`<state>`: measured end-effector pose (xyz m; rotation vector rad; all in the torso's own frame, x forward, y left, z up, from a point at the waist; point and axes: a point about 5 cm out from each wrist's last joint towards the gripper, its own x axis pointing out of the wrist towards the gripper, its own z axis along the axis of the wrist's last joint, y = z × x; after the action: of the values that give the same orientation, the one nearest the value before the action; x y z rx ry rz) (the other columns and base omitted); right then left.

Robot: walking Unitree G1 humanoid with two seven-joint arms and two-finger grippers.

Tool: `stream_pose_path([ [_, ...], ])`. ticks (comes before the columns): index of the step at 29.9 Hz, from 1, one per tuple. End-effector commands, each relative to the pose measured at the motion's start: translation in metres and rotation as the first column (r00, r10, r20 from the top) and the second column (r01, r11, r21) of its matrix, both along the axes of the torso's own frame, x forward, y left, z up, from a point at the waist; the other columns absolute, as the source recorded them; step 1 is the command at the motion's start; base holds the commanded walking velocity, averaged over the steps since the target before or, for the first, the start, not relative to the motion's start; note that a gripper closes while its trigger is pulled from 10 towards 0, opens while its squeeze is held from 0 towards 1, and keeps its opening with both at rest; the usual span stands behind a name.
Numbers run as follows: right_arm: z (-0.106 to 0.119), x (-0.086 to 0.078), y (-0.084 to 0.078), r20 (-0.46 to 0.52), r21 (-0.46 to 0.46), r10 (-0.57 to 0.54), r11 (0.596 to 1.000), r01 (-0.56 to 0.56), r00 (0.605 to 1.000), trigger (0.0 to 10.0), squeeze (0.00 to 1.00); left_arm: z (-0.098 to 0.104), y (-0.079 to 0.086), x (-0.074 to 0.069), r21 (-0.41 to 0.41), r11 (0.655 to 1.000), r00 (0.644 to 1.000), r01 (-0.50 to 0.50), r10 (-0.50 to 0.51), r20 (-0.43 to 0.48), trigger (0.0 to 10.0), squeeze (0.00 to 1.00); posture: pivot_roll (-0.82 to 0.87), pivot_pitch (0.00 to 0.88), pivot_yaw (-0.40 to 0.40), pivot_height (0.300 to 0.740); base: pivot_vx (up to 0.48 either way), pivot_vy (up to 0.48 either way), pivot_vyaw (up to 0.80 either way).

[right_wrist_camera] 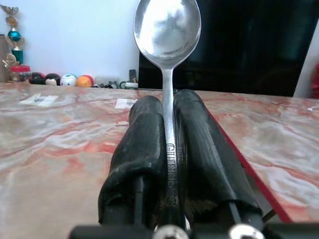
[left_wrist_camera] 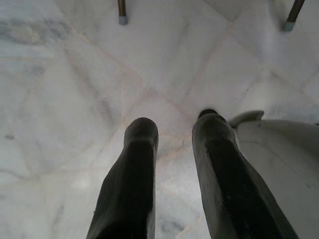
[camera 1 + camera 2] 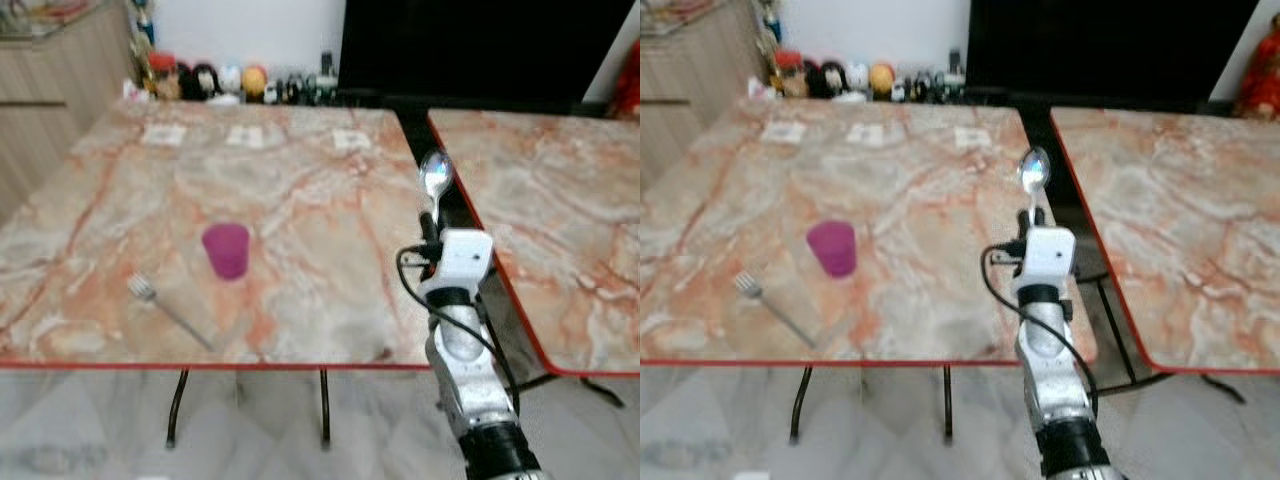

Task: Setting the table

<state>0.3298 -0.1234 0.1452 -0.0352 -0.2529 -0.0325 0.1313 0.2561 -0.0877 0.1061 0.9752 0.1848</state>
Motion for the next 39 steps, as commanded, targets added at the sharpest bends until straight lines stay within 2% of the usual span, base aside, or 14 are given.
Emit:
stream_pose_path([
  [1,-0.001,0.000,-0.009,-0.003,-0.008,-0.029,1.000,0.029,1.000,10.0,0.00,-0.004,-0.008,-0.004,-0.014,1.000,0.999,0.021,-0.021,-0.027,10.0,0.00,0.00,0.008,-0.006,0.740,0.000,-0.424,0.00],
  [15,-0.002,0.001,-0.011,-0.007,-0.013,-0.043,0.999,0.042,0.999,10.0,0.00,-0.003,-0.006,-0.004,-0.007,0.999,0.999,0.032,-0.032,-0.030,10.0,0.00,-0.01,0.008,0.008,0.740,0.000,-0.417,0.00],
  [30,0.000,0.003,-0.016,-0.008,-0.020,-0.063,0.998,0.063,0.998,10.0,0.00,-0.004,-0.007,-0.004,-0.007,0.999,0.999,0.036,-0.036,-0.030,10.0,0.00,-0.01,0.008,0.009,0.740,0.244,-0.410,0.00],
  [39,0.001,0.004,-0.027,-0.003,-0.033,-0.107,0.994,0.107,0.994,10.0,0.00,-0.004,-0.007,-0.004,-0.007,0.999,0.999,0.041,-0.041,-0.031,10.0,0.00,-0.02,0.010,0.012,0.740,0.257,-0.402,0.00],
])
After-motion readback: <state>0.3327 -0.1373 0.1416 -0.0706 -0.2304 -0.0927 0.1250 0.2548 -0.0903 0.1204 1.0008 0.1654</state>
